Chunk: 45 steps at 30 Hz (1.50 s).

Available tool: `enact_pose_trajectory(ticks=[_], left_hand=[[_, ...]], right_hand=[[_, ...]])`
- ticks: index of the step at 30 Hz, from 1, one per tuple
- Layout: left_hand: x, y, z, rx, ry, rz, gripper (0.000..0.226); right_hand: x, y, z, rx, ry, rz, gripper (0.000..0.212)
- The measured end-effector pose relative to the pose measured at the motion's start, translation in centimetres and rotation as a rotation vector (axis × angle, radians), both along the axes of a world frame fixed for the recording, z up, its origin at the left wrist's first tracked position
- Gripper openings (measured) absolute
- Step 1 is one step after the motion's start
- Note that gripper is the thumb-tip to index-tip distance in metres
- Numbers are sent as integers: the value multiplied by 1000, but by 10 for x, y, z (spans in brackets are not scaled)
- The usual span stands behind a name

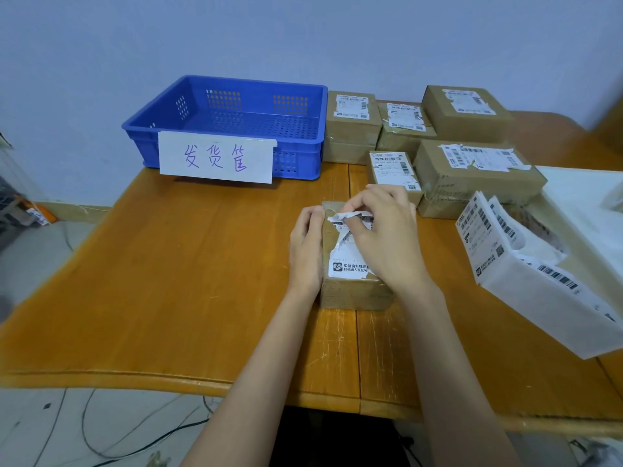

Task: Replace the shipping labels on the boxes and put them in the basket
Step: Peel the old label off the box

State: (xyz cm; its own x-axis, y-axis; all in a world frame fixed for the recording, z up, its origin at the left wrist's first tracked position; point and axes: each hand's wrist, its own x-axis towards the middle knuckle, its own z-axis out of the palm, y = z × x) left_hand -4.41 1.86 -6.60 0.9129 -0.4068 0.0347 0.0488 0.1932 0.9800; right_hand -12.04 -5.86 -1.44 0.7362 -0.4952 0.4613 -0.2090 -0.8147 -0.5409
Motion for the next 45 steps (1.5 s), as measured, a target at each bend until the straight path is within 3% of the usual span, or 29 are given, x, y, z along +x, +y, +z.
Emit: enact_pose_trajectory(ticks=[5, 9, 11, 14, 15, 18, 20, 26, 35, 39, 43, 45], left_hand=[[1, -1, -1, 11, -17, 3, 23], [0, -1, -1, 8, -26, 8, 23], [1, -1, -1, 6, -28, 10, 23], [0, -1, -1, 20, -23, 3, 23], [0, -1, 0, 21, -19, -1, 23], [0, -1, 1, 15, -11, -2, 23], [0, -1, 1, 28, -21, 6, 23], [0, -1, -1, 13, -34, 19, 23], [1, -1, 0, 28, -46, 13, 23], [1, -1, -1, 25, -43, 18, 24], [0, -1, -1, 22, -35, 15, 23], [0, -1, 0, 28, -29, 22, 23]], right_hand=[[-8, 5, 4, 298, -145, 34, 15], [-9, 7, 6, 228, -172, 32, 25], [-8, 4, 5, 153, -141, 38, 41], [-6, 2, 3, 230, -53, 16, 72], [-5, 2, 3, 243, -29, -4, 67], [-4, 3, 3, 193, -2, -50, 26], [-4, 5, 4, 185, -22, -45, 15], [-8, 7, 5, 260, -111, -32, 22], [-8, 5, 0, 195, -258, -49, 20], [-7, -1, -5, 158, -270, -58, 30], [-6, -1, -2, 138, -166, -98, 54], [-5, 0, -1, 108, -53, -194, 47]])
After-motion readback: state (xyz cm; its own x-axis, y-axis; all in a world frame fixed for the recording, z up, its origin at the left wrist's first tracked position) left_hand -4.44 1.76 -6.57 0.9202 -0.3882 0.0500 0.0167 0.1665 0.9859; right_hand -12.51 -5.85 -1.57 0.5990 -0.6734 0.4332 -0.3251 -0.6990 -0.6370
